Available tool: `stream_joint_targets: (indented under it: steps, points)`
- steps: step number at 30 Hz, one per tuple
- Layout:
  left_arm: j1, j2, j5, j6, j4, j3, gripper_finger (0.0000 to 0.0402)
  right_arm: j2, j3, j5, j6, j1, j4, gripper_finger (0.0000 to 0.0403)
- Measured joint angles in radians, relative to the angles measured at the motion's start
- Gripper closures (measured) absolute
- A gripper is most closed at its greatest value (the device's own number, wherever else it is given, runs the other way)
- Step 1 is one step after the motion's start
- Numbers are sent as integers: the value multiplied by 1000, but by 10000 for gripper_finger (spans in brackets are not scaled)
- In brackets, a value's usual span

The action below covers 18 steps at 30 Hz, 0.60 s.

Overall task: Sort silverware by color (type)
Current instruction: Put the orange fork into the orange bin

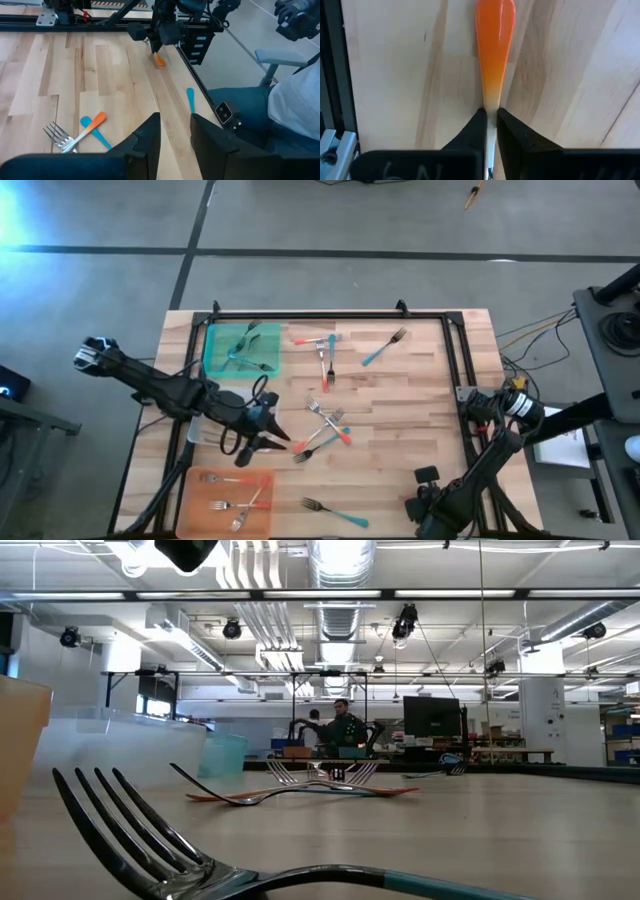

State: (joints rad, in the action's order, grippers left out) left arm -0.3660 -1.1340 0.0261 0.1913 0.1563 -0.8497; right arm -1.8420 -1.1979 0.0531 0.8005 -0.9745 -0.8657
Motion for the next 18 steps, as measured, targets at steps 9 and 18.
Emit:
stream_joint_targets:
  steps: [9, 18]
  points:
    - [0, -43, 0, 0, 1, -16, 312, 45, 0, -90, -10, 13, -13, 388]
    - [-13, -38, 27, 3, 247, -112, 312, 161, -7, -399, -145, 90, -8, 389]
